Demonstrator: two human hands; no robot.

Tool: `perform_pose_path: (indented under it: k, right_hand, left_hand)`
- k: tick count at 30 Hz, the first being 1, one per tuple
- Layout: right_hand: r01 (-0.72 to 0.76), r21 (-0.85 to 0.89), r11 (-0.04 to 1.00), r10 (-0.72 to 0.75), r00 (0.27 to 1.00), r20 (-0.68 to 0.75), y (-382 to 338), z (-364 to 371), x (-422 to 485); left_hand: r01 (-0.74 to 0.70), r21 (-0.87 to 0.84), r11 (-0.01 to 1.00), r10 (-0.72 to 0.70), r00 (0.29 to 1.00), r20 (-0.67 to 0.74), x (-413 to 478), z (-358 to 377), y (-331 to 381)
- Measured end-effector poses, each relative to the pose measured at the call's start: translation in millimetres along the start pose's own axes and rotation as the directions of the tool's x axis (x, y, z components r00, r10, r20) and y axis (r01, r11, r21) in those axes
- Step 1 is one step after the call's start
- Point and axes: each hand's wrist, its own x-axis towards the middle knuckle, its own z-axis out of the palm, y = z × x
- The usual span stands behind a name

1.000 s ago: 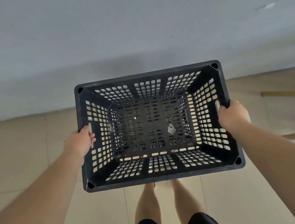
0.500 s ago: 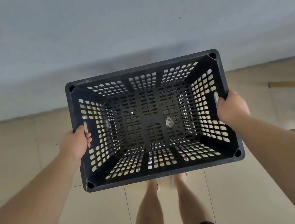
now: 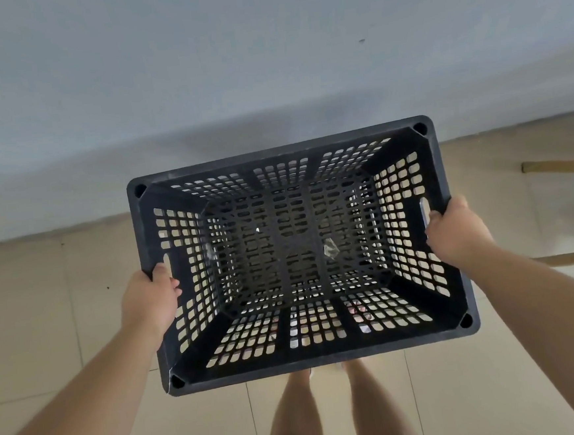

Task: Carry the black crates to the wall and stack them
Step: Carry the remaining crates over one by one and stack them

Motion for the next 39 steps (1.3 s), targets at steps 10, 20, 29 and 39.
perform_pose_path:
  k: [10,20,29,39]
  right_hand:
    - [0.053,-0.068,0.996,-0.056,0.997,-0.054,-4,2,5]
    - [0.039,-0.023,0.999,-0.040,0.998,-0.051,-5,3,3]
    - [-0.009,0.076,0.997,0.009,1.000,0.005,-9,-15,-44]
    - [0.171,0.102,0.980,-0.168,0.985,-0.037,0,-89,-163]
  left_hand:
    - [0.037,-0.022,0.999,-0.037,0.999,0.019,3,2,5]
    - [0.045,-0.005,0.999,-0.045,0.999,0.014,4,1,7]
    - [-0.219,0.642,0.734,0.308,0.951,-0.027,-53,-19,36]
    - [-0.625,0.670,0.401,0.556,0.747,0.364,-197,-32,125]
